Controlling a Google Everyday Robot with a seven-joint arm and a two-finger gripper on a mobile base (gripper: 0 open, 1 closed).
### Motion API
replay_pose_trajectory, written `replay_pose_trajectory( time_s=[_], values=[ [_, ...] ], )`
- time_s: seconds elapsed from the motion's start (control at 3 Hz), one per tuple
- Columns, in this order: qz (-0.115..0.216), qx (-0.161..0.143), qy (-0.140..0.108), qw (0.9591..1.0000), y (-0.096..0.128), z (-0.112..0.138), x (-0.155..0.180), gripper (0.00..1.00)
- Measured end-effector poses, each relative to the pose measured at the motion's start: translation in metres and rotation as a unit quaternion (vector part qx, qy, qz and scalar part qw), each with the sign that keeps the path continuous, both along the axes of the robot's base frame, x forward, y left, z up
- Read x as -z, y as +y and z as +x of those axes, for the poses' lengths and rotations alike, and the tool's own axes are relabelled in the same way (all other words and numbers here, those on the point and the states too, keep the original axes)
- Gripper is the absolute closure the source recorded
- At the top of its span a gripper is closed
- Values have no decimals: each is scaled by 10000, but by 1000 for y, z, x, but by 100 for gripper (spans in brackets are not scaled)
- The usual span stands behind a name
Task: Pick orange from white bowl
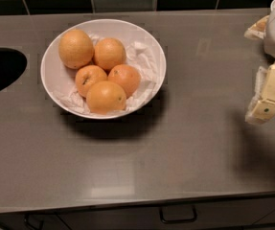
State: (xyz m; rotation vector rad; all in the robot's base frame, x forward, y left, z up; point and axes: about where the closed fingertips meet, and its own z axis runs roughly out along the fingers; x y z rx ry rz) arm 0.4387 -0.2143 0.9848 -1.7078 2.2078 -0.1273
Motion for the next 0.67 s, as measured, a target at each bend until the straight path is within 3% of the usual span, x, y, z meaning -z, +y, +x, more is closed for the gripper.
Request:
replay_pose_trajectory(
  time_s=[0.33, 0.67],
  values=[
    [0, 0, 0, 10000, 0, 0, 0, 0],
    [247, -249, -378, 9987, 21, 9, -21, 0]
  ],
)
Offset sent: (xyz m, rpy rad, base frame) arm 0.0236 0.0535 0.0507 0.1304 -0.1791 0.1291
